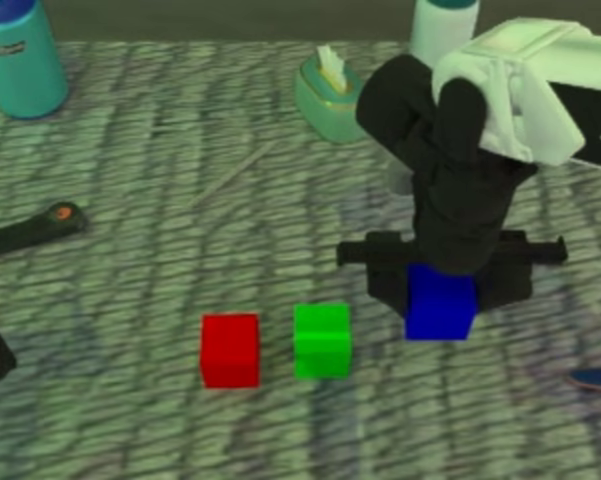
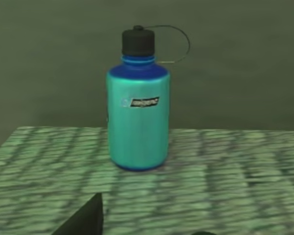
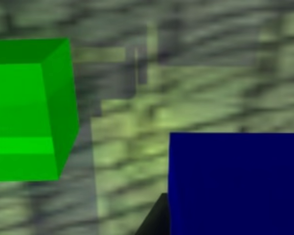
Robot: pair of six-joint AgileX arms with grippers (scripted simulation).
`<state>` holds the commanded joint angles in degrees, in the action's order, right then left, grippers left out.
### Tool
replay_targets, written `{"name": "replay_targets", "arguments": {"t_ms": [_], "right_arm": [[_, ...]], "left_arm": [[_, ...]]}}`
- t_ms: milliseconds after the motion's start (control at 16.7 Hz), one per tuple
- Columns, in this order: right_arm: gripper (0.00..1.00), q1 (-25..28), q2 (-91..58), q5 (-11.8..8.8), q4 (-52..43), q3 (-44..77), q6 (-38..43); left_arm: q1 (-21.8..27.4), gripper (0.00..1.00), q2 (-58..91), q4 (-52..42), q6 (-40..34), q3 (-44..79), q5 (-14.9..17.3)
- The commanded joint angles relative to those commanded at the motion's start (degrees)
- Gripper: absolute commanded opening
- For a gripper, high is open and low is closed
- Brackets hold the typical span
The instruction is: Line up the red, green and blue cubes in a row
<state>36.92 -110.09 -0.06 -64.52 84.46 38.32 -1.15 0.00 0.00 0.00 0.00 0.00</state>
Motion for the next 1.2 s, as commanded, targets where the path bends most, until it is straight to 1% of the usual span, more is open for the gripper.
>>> {"name": "replay_targets", "arguments": {"t_ms": [180,420,540,780,1200], "right_arm": [[0.00,0.1,-0.7,0.0,2.4,-1.7,-0.1],[0.00,0.2,-3.4,0.0,11.3,-7.2,0.2],[0.00,0.4,-4.5,0.1,14.2,-9.3,0.2],[0.00,0.4,-4.8,0.1,14.8,-9.8,0.2],[0.53,0.4,-4.8,0.1,14.8,-9.8,0.2]], "left_arm": [[0.0,1.00,0.0,0.0,0.0,0.0,0.0],[0.0,1.00,0.0,0.0,0.0,0.0,0.0],[0.0,1.00,0.0,0.0,0.0,0.0,0.0],[0.0,1.00,0.0,0.0,0.0,0.0,0.0],[0.0,1.00,0.0,0.0,0.0,0.0,0.0]]}}
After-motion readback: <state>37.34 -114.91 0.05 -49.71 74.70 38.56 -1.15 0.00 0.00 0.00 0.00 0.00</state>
